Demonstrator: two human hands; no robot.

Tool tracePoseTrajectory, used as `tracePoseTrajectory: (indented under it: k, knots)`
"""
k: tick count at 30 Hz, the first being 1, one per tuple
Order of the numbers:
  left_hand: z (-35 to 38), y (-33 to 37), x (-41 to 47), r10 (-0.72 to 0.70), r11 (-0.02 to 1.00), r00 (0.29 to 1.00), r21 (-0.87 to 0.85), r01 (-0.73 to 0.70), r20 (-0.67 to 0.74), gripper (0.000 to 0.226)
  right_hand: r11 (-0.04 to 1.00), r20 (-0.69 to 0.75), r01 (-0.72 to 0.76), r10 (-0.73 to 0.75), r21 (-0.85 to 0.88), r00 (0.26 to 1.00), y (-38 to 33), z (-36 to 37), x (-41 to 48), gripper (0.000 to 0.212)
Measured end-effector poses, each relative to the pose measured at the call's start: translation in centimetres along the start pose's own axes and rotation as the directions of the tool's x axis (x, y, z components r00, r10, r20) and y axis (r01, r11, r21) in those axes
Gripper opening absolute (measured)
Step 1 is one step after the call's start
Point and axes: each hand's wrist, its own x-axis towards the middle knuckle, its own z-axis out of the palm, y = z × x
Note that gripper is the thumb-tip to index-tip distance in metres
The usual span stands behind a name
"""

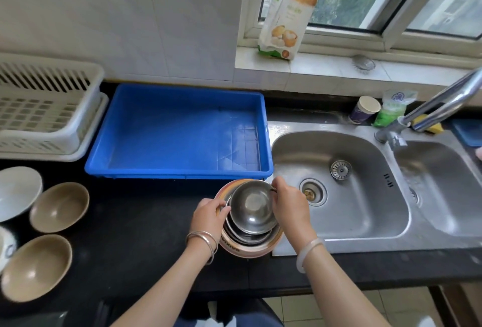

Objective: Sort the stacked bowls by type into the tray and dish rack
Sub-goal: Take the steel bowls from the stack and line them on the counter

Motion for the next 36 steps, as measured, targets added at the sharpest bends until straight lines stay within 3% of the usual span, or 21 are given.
tracePoseTrajectory:
  k: [5, 12, 23, 31, 36]
  knots:
    - [0.2, 0.7, 0.1, -0.02, 1.0, 0.999, 0.021, 0.021, -0.048, 0.003, 0.984, 0.024, -0.099, 0.096, 0.145, 0.995, 1.0, -0.5, 0.3, 0.006]
    - [0.1, 2.1, 0.1, 0.047, 0.997, 0.995, 0.072, -0.041, -0.092, 0.008, 0.941, 0.034, -0.158, 0.155, 0.3, 0.987, 1.7, -2.1, 0.6, 0.012]
    - [-1.9, 2.7, 0.1, 0.001, 0.996, 0.997, -0.092, -0.008, -0.078, 0.012, 0.916, 0.017, -0.127, 0.131, 0.38, 0.991, 0.7, -5.3, 1.1, 0.007]
    - [-6.8, -0.5, -0.6, -0.151, 0.958, 0.972, -0.27, 0.099, -0.18, 0.013, 0.853, 0.066, -0.082, 0.055, 0.516, 0.996, -3.5, -5.5, 1.8, 0.011]
    - [-10.0, -4.4, -2.1, -0.294, 0.897, 0.921, -0.406, 0.174, -0.256, 0.012, 0.82, 0.136, -0.056, -0.027, 0.569, 0.99, -7.2, -3.5, 2.1, 0.009]
